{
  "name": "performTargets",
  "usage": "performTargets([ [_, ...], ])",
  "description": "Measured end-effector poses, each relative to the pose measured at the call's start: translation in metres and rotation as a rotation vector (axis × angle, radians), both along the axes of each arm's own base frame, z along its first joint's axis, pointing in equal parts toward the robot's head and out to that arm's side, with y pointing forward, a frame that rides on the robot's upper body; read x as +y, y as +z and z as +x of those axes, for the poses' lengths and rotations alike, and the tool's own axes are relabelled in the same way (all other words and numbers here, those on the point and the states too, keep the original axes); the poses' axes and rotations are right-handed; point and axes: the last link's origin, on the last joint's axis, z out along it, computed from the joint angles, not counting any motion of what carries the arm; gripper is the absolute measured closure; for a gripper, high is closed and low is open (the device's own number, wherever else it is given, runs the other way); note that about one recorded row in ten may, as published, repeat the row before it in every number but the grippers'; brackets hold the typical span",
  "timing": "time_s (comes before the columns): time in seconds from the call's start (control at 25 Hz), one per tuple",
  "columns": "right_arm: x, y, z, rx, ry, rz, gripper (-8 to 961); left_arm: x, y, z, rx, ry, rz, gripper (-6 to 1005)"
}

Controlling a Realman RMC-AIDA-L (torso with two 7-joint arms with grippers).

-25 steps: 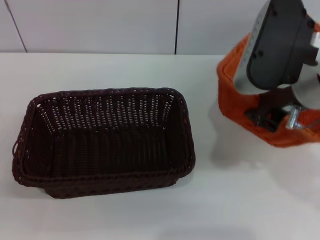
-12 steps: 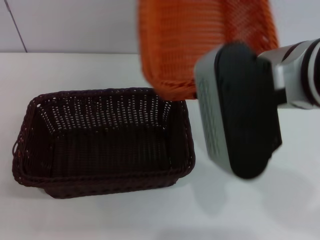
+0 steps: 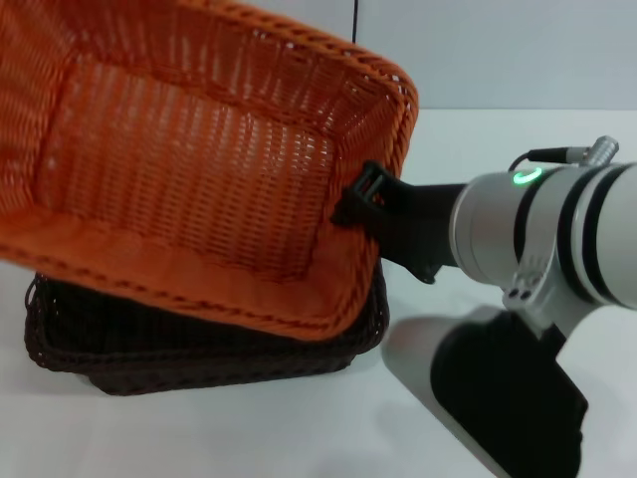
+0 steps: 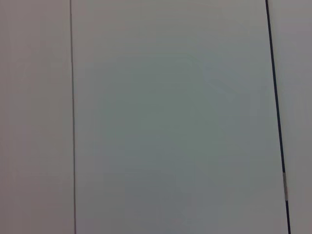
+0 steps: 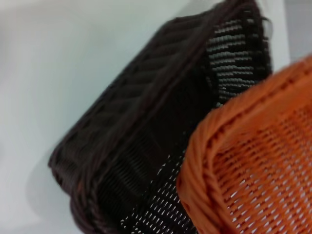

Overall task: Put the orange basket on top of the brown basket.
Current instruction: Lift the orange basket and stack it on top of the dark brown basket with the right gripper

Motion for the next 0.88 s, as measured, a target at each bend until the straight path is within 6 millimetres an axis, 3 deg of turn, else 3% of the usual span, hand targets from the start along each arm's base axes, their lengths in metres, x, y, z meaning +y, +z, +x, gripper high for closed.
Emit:
performTargets([
  [0.44,0.006,-0.004,0.023,-0.104,0.038,0.001,808,-0.001,-0.002,0.0,-0.03,-0.003,0.006,328],
  [0.88,-0.003,-0.011,0.026,-0.12,0.042,-0.045,808,-0.001,-0.004,0.0,-0.056,-0.01,-0.004,329],
])
